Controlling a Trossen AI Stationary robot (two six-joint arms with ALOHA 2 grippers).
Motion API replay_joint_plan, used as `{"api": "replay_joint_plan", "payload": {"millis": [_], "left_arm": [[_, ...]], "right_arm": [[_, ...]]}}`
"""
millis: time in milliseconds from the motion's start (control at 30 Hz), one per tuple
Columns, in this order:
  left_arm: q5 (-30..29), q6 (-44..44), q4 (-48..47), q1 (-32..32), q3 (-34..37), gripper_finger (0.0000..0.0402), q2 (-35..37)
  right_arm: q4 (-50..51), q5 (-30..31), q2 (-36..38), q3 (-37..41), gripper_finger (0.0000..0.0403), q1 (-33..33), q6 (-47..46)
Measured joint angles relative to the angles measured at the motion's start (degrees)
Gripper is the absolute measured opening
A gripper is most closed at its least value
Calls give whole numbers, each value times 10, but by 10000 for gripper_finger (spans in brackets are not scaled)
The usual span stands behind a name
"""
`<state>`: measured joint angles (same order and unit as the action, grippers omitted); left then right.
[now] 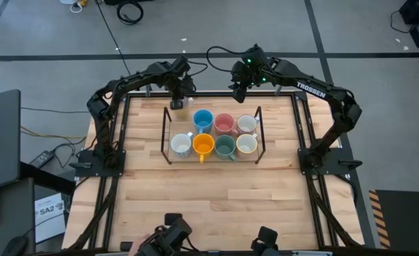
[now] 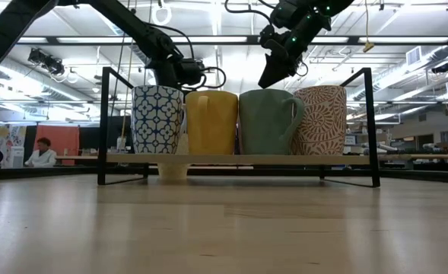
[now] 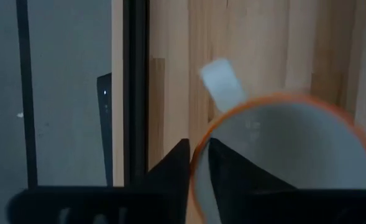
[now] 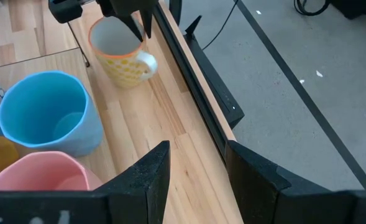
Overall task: Place coffee mugs
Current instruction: Put the yellow patterned mug on the shelf
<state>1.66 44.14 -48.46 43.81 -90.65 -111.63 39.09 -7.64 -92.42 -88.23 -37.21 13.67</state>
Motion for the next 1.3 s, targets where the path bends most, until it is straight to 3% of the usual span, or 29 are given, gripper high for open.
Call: {"api": "replay_joint_plan", "payload": {"millis": [200,533,1033,1300], "left_arm": [[-16,-6,-8,0,-1,15,1],[-64,-58,-25,-10,-7,19,1],[-64,-108,-234,-27,-214,14,0],[-23,-156,-304,-67,-240,14,0]], "right_arm": [[0,0,0,0,161,0,0],[0,0,0,0,161,0,0],[0,0,0,0,161,0,0],[0,0,0,0,161,0,0]]}}
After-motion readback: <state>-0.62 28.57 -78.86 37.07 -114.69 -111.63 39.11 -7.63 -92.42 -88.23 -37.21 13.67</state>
